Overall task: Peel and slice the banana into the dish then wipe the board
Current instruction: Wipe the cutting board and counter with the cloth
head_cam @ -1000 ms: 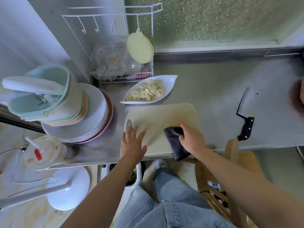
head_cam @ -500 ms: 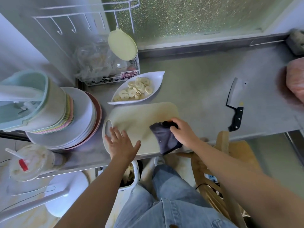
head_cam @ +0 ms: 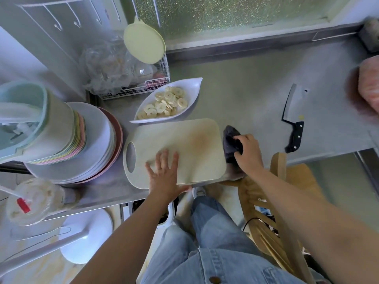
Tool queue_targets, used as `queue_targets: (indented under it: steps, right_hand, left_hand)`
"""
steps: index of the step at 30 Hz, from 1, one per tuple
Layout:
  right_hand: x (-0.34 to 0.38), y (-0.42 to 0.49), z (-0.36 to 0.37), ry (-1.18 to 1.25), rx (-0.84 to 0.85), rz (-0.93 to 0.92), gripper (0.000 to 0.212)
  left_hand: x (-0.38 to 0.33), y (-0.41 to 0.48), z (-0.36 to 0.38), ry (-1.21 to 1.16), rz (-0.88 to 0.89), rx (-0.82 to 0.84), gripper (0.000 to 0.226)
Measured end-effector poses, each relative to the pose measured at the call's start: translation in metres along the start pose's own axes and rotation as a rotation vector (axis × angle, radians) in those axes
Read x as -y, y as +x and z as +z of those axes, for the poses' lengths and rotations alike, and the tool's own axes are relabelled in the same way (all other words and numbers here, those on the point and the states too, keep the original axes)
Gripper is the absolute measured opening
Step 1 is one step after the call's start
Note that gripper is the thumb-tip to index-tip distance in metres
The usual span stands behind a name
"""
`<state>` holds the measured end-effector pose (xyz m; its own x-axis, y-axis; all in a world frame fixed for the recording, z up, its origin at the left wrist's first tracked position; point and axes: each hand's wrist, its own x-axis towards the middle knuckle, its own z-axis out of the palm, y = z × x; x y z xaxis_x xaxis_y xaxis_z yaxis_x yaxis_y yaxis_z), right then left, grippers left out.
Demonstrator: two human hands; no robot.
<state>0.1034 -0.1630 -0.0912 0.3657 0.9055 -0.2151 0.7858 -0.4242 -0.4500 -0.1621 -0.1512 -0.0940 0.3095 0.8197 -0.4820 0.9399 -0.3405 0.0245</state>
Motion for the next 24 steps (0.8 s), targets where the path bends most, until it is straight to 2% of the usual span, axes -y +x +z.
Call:
queue_targets:
  steps: [4, 7, 11, 14, 16, 18, 20, 21, 22, 24]
  right_hand:
    - [0.004, -0.041, 0.015, 0.08, -0.016, -0.028, 0.022]
    - [0.0, -0.071, 0.022, 0.11, -0.001, -0.014, 0.018]
    - [0.002, -0.094, 0.025, 0.123, 0.078, -0.028, 0.014]
    - [0.012, -0.103, 0.026, 0.333, -0.158, 0.067, 0.021]
    - [0.021, -0.109, 0.032, 0.371, -0.23, 0.114, 0.026]
    - [0.034, -0.121, 0.046, 0.336, -0.082, 0.04, 0.026]
    - [0.053, -0.138, 0.061, 0.365, 0.179, -0.102, 0.024]
    - [0.062, -0.145, 0.067, 0.386, 0.252, -0.154, 0.025]
    - [0.069, -0.148, 0.071, 0.42, 0.246, -0.167, 0.025]
    - [0.077, -0.143, 0.074, 0.5, 0.09, -0.108, 0.029]
  left_hand:
    - [-0.001, -0.001, -0.002, -0.035, -0.002, 0.005, 0.121]
    - [0.003, -0.001, -0.005, -0.049, -0.002, 0.004, 0.12]
    - [0.018, -0.007, -0.007, -0.13, 0.019, -0.095, 0.1]
    - [0.036, -0.025, 0.002, -0.253, -0.091, -0.275, 0.071]
    - [0.052, -0.04, 0.015, -0.242, -0.23, -0.3, 0.063]
    - [0.067, -0.054, 0.029, -0.275, -0.269, -0.264, 0.063]
    - [0.075, -0.064, 0.036, -0.314, -0.218, -0.244, 0.059]
    - [0.078, -0.067, 0.036, -0.323, -0.194, -0.252, 0.056]
    - [0.08, -0.068, 0.036, -0.326, -0.178, -0.266, 0.054]
    - [0.083, -0.071, 0.035, -0.329, -0.158, -0.288, 0.049]
